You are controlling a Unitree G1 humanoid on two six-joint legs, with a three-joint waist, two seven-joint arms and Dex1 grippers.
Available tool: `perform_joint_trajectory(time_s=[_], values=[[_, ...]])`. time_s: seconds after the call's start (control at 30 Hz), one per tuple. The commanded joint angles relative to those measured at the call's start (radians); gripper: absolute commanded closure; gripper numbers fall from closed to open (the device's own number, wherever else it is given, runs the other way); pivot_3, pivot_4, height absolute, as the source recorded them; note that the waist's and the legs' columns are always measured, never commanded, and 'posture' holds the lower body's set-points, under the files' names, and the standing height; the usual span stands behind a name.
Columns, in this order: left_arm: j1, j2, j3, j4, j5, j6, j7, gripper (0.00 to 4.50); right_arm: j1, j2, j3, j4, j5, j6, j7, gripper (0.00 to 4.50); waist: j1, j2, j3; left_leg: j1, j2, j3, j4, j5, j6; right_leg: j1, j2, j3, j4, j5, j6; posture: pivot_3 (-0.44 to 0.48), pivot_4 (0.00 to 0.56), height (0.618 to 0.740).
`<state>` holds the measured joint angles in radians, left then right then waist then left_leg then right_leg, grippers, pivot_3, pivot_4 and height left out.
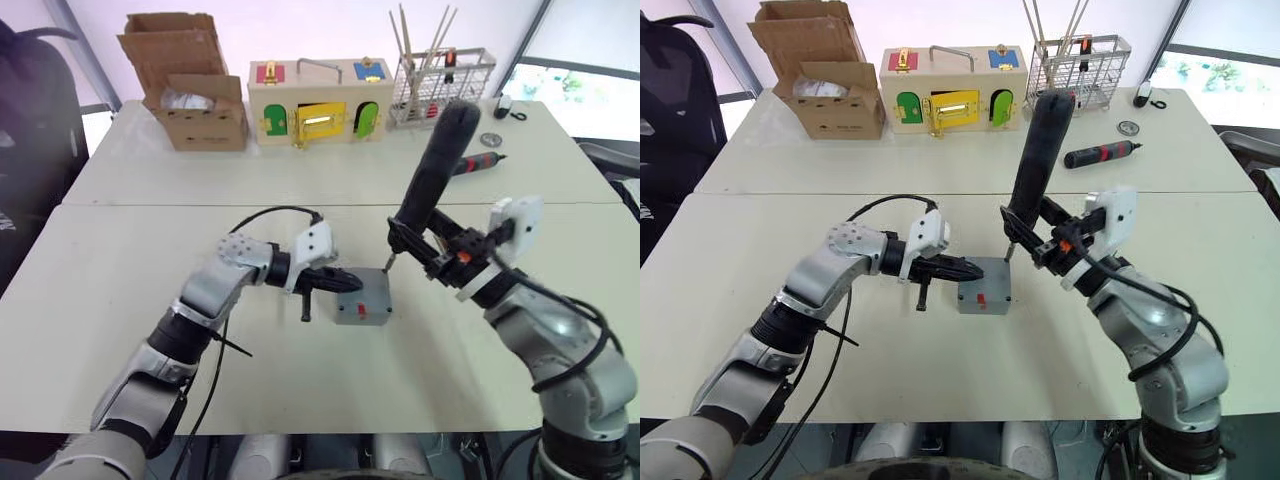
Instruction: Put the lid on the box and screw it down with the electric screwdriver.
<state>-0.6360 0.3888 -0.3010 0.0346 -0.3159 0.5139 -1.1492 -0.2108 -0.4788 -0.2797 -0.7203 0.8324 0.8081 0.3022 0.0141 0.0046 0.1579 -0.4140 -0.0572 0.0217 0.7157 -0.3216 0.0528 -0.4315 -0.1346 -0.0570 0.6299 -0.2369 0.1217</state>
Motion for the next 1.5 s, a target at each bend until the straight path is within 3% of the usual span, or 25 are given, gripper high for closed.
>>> perform_joint_trajectory(time_s=[0.03, 0.37, 0.43, 0.53, 0.67, 0.77, 0.9, 1.1, 1.5], values=[[-0.044, -0.004, 0.092, -0.024, -0.089, 0.056, 0.005, 4.50, -0.107, -0.058, -0.138, -0.022, 0.219, 0.008, -0.042, 2.56, -0.001, 0.000, 0.003, -0.001, 0.000, 0.000, 0.000, 0.000, 0.000, -0.001, 0.000, 0.000, 0.000, 0.000, 0.000, 0.000, 0.150, 0.694], [-0.129, -0.027, 0.139, -0.011, -0.121, 0.045, 0.026, 4.50, -0.248, -0.190, -0.177, 0.121, 0.400, 0.055, -0.226, 2.56, 0.001, -0.001, 0.009, -0.001, 0.000, 0.000, 0.000, 0.000, -0.001, 0.000, 0.000, -0.001, -0.001, 0.000, 0.000, 0.000, 0.150, 0.694], [-0.152, -0.051, 0.121, 0.001, -0.093, 0.004, 0.043, 4.50, -0.254, -0.246, -0.208, 0.186, 0.519, 0.112, -0.293, 2.56, 0.000, -0.001, 0.010, -0.001, 0.000, 0.000, 0.000, 0.000, -0.001, 0.000, -0.001, -0.001, -0.001, 0.000, 0.000, 0.000, 0.150, 0.694], [-0.185, -0.092, 0.071, -0.002, -0.050, -0.067, 0.045, 4.50, -0.265, -0.437, -0.294, 0.318, 0.584, 0.214, -0.341, 2.56, 0.008, 0.000, 0.012, -0.002, 0.000, 0.000, 0.000, 0.001, -0.001, 0.000, -0.001, -0.002, -0.001, 0.000, 0.000, 0.000, 0.150, 0.694], [-0.185, -0.108, 0.001, -0.022, 0.008, -0.143, 0.031, 4.50, -0.145, -0.728, -0.353, 0.609, 0.665, 0.532, -0.361, 2.56, 0.029, 0.002, 0.013, -0.005, 0.000, 0.001, 0.001, 0.000, 0.000, 0.000, -0.001, -0.003, -0.004, 0.000, -0.001, 0.000, 0.150, 0.694], [-0.151, -0.103, -0.039, -0.057, 0.018, -0.157, 0.012, 4.50, -0.056, -0.825, -0.397, 0.744, 0.755, 0.683, -0.281, 2.56, 0.022, 0.003, 0.013, -0.006, 0.001, 0.000, -0.001, 0.000, 0.000, 0.000, -0.001, -0.004, -0.008, 0.001, -0.001, 0.000, 0.150, 0.694], [-0.096, -0.101, -0.059, -0.132, -0.009, -0.121, 0.007, 4.50, -0.018, -0.882, -0.349, 0.834, 0.606, 0.738, -0.187, 2.56, -0.001, 0.017, 0.015, -0.007, 0.001, 0.001, -0.001, 0.000, 0.000, 0.000, -0.001, -0.004, -0.010, 0.001, -0.001, 0.000, 0.150, 0.694], [-0.031, -0.088, -0.085, -0.232, -0.006, -0.081, 0.034, 4.50, -0.036, -0.884, -0.110, 0.958, 0.346, 0.689, -0.017, 2.56, -0.001, 0.018, 0.014, -0.005, 0.002, 0.001, 0.001, -0.002, 0.005, 0.002, 0.000, -0.004, -0.009, 0.004, -0.005, 0.000, 0.150, 0.694], [0.013, -0.059, -0.097, -0.311, 0.001, -0.037, 0.092, 4.50, -0.290, -0.807, 0.244, 1.112, -0.050, 0.531, 0.275, 2.56, 0.002, 0.019, 0.014, -0.006, 0.002, 0.002, 0.002, 0.001, 0.001, 0.001, 0.001, -0.003, -0.010, 0.004, -0.003, 0.000, 0.150, 0.694]])
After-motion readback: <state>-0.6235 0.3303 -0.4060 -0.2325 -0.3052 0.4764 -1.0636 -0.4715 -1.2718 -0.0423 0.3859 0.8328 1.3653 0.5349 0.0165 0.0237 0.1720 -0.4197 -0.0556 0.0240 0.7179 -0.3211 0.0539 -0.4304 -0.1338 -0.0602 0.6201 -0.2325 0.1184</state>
